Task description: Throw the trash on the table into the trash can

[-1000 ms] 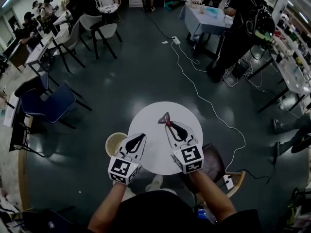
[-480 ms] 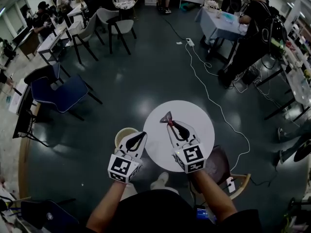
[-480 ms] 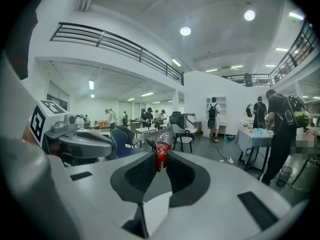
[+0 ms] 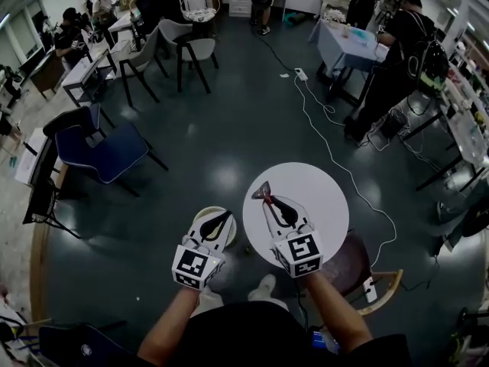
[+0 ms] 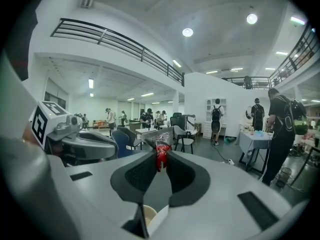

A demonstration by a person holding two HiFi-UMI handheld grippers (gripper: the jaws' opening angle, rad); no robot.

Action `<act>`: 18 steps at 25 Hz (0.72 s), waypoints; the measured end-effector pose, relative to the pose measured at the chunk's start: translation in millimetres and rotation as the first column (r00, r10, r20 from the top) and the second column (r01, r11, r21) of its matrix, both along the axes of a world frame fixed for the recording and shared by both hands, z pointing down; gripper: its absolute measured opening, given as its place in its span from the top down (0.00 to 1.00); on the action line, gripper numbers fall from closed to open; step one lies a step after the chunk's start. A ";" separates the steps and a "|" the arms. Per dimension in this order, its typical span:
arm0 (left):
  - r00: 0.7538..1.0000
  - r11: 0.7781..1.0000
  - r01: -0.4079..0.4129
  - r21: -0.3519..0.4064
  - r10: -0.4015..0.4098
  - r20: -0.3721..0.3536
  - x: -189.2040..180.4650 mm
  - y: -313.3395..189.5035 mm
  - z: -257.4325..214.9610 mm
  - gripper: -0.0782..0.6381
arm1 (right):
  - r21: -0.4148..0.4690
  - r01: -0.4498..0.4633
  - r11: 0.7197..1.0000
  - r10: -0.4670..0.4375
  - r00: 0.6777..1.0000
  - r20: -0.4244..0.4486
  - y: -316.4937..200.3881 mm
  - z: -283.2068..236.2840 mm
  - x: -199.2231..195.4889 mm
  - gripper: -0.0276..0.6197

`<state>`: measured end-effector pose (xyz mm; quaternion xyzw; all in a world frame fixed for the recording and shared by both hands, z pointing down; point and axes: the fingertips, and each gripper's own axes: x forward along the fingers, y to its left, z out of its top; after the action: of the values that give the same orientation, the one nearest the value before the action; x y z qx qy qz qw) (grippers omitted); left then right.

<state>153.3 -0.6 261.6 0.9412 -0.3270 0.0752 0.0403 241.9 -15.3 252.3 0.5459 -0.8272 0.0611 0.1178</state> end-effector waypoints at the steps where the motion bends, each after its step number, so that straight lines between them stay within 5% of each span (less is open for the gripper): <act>1: 1.000 1.000 -0.001 0.001 0.001 -0.002 -7.1 -2.0 -1.7 0.87 | 0.001 -0.002 1.000 0.002 1.000 0.002 -0.6 -1.3 -7.1 0.86; 18: 1.000 1.000 -0.006 0.009 0.007 -0.020 -136.9 -21.9 -4.1 0.87 | 0.002 0.007 1.000 -0.007 1.000 -0.014 -15.5 0.1 -142.2 0.85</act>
<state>16.3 -22.5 257.6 0.9431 -0.3238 0.0644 0.0391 99.7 -30.7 252.4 0.5435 -0.8284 0.0560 0.1231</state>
